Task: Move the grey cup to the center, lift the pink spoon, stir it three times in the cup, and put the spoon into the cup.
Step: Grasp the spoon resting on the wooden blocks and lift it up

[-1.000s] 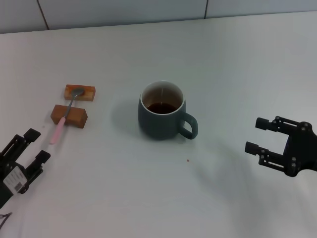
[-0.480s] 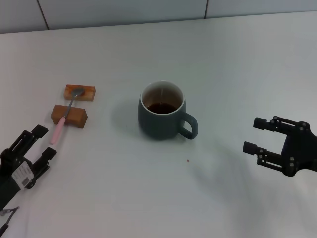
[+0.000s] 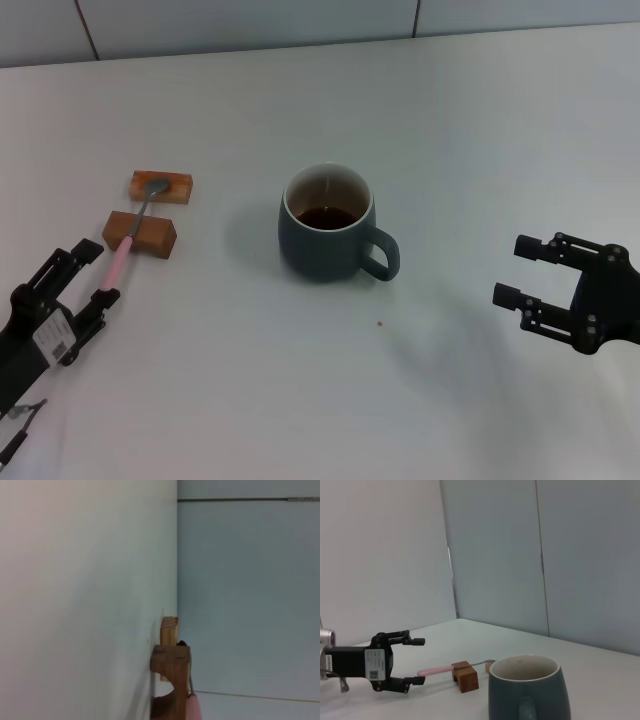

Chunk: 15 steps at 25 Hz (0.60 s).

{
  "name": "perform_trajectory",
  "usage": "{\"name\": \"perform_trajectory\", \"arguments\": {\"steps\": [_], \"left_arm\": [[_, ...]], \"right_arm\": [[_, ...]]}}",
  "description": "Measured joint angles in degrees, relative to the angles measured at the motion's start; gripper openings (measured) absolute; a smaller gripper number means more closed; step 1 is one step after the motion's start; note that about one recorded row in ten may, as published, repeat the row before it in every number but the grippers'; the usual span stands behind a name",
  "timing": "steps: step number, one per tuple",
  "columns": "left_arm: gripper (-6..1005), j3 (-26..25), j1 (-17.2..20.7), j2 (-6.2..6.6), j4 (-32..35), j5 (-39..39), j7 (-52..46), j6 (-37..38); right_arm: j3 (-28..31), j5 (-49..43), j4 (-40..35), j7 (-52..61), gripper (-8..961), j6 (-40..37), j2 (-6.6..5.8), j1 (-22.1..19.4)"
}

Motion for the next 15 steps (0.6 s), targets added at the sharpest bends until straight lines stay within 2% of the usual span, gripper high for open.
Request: {"name": "perform_trajectory", "arguments": {"steps": [15], "left_arm": [[806, -0.7, -2.9, 0.00, -1.5, 0.0, 0.1, -3.6]], "right_arm": [[0.3, 0.1, 0.0, 0.2, 660, 0.1, -0.09, 0.2]]}}
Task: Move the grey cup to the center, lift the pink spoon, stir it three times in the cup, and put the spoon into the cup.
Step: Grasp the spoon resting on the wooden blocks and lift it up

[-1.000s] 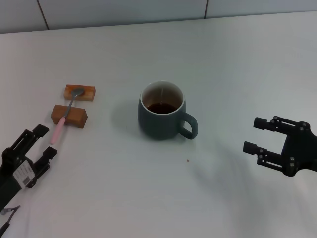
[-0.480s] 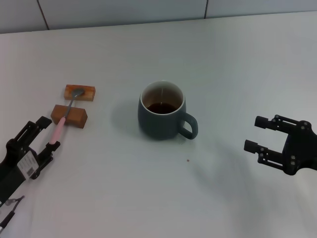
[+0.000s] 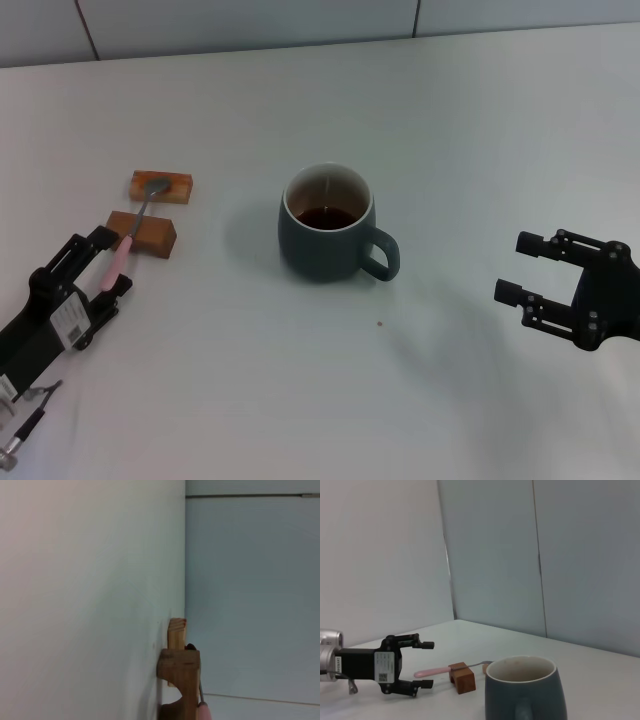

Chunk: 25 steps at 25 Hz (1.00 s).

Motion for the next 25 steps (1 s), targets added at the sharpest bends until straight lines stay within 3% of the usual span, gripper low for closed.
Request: {"name": "perform_trajectory", "arguments": {"steps": [25], "left_arm": [[780, -0.8, -1.8, -0.09, -1.3, -0.8, -0.6, -2.5]], "right_arm": [[0.2, 0.0, 0.0, 0.3, 659, 0.4, -0.09, 0.5]]}}
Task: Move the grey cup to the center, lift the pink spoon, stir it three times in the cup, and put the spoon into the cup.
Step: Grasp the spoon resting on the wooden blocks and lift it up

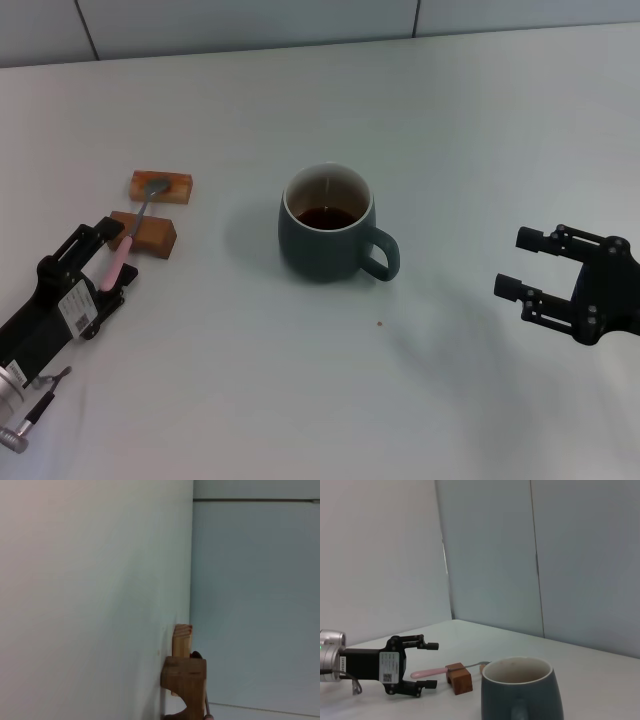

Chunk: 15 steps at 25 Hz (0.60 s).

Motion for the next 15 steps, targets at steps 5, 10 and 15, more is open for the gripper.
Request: {"name": "perform_trajectory", "arguments": {"steps": [5, 10, 15], "left_arm": [[716, 0.0, 0.0, 0.05, -0.4, 0.1, -0.7, -0.6], [601, 0.1, -0.1, 0.08, -0.5, 0.2, -0.9, -1.1], [496, 0.1, -0.3, 0.08, -0.5, 0.3, -0.9, -1.2]], "right_arm": [[0.0, 0.0, 0.0, 0.4, 659, 0.0, 0.00, 0.1], [0.5, 0.1, 0.0, 0.5, 659, -0.1, 0.00, 0.1], [0.7, 0.1, 0.0, 0.6, 659, -0.1, 0.00, 0.1]]}}
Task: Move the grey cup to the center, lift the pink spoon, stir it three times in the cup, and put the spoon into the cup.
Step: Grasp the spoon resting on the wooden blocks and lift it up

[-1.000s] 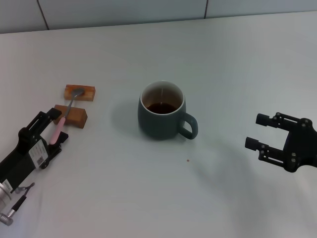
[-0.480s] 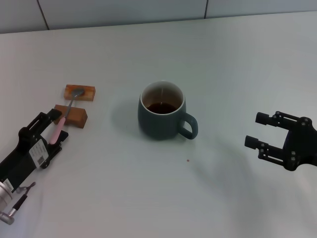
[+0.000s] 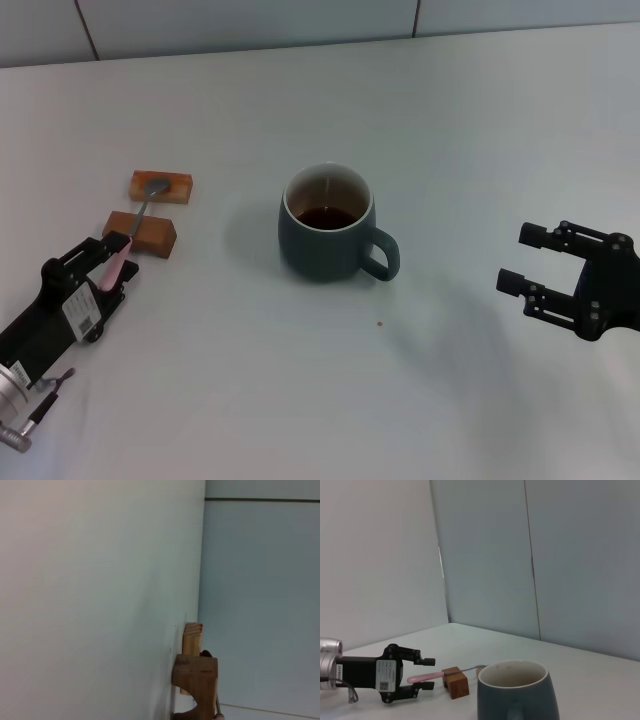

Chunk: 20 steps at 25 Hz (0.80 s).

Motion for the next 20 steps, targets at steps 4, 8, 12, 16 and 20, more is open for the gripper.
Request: {"name": "perform_trajectory", "arguments": {"steps": [4, 8, 12, 16, 20], "left_arm": [[443, 0.0, -0.2, -0.02, 0.0, 0.0, -0.3, -0.5], [372, 0.1, -0.2, -0.05, -0.1, 0.1, -0.5, -1.1], [301, 0.1, -0.3, -0.06, -0.2, 0.1, -0.5, -1.6], [279, 0.0, -0.6, -0.09, -0.2, 0.1, -0.5, -1.6], [276, 0.0, -0.8, -0.09, -0.3, 0.1, -0.6, -1.8]], "right_arm": [[0.0, 0.0, 0.0, 0.2, 659, 0.0, 0.00, 0.0], [0.0, 0.0, 0.0, 0.6, 660, 0.0, 0.00, 0.0], [0.0, 0.0, 0.0, 0.6, 660, 0.1, 0.00, 0.1], [0.0, 0.0, 0.0, 0.7, 660, 0.1, 0.00, 0.1], [0.0, 0.0, 0.0, 0.7, 660, 0.1, 0.00, 0.1]]}}
